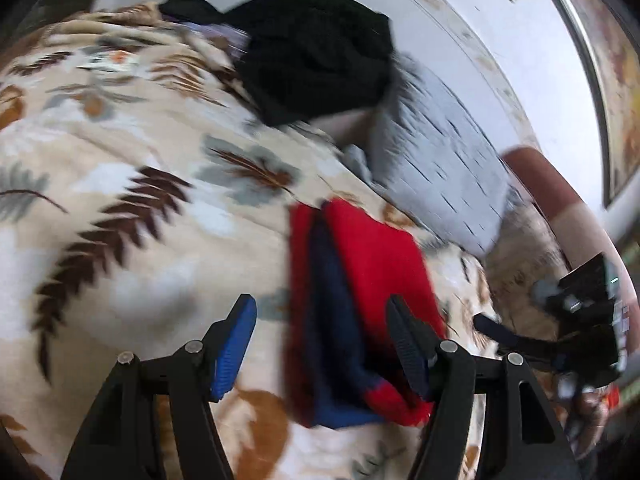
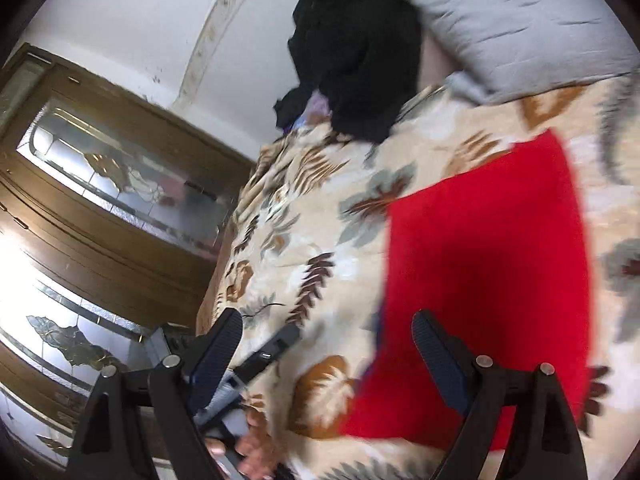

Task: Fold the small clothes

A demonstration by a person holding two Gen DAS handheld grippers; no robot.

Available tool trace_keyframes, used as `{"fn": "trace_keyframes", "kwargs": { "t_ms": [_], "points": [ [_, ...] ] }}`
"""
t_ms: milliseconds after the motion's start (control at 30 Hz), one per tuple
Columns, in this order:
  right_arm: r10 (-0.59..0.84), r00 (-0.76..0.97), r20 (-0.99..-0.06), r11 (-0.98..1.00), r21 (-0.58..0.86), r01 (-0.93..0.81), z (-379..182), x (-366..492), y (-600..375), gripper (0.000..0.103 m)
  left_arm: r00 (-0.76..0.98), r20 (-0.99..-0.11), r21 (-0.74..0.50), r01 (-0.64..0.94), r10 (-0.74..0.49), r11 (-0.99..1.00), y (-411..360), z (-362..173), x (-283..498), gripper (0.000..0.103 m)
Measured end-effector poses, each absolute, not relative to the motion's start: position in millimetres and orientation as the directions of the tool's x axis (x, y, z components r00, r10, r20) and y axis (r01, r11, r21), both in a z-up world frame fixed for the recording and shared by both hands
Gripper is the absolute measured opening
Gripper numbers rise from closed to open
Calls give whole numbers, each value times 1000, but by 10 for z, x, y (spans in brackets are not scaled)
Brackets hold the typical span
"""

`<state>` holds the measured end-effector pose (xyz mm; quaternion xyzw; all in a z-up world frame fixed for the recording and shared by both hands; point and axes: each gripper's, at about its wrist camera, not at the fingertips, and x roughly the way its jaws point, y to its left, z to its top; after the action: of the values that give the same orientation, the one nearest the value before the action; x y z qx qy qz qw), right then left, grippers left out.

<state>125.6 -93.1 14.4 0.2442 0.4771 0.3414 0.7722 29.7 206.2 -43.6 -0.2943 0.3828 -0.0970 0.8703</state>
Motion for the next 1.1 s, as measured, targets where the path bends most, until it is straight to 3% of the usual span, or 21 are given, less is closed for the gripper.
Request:
{"fn": "trace_keyframes", "kwargs": {
  "t_ms": [167,333,367,400,567,700,767,967,1067,1100],
  "points": [
    [751,303,-586,656,713,-247,-212,1021,-1389,89,613,-654,-552,15,-443,834,1578,-384,268,68],
    [781,274,-561,620,748,-235,-489,908,-1535,89,530,-760,-470,-48,-376,881,1332,-469,398,66],
    [786,270,-556,614,751,-242,-503,893,-1544,89,530,-764,-465,-57,-368,884,1326,-456,407,43],
    [789,269,-553,612,751,-248,-517,890,-1544,89,526,-771,-453,-55,-360,890,1309,-439,420,10],
    [801,274,-532,592,771,-236,-590,880,-1650,89,560,-765,-444,-103,-317,890,1409,-348,345,10],
    [819,281,-501,564,793,-230,-628,857,-1757,89,489,-828,-415,-206,-274,886,1542,-869,358,10],
    [816,279,-505,564,801,-201,-684,884,-1801,89,506,-812,-452,-229,-292,862,1633,-975,309,10],
    [823,322,-468,533,832,-153,-738,941,-2040,93,517,-812,-416,-190,-270,889,1558,-811,303,12],
    [821,321,-473,526,845,-99,-864,1059,-2103,94,569,-797,-361,-183,-201,914,1492,-550,232,14],
    [816,311,-487,532,844,-75,-941,1117,-2119,94,593,-785,-347,-178,-181,921,1464,-465,211,19]
  ]
}}
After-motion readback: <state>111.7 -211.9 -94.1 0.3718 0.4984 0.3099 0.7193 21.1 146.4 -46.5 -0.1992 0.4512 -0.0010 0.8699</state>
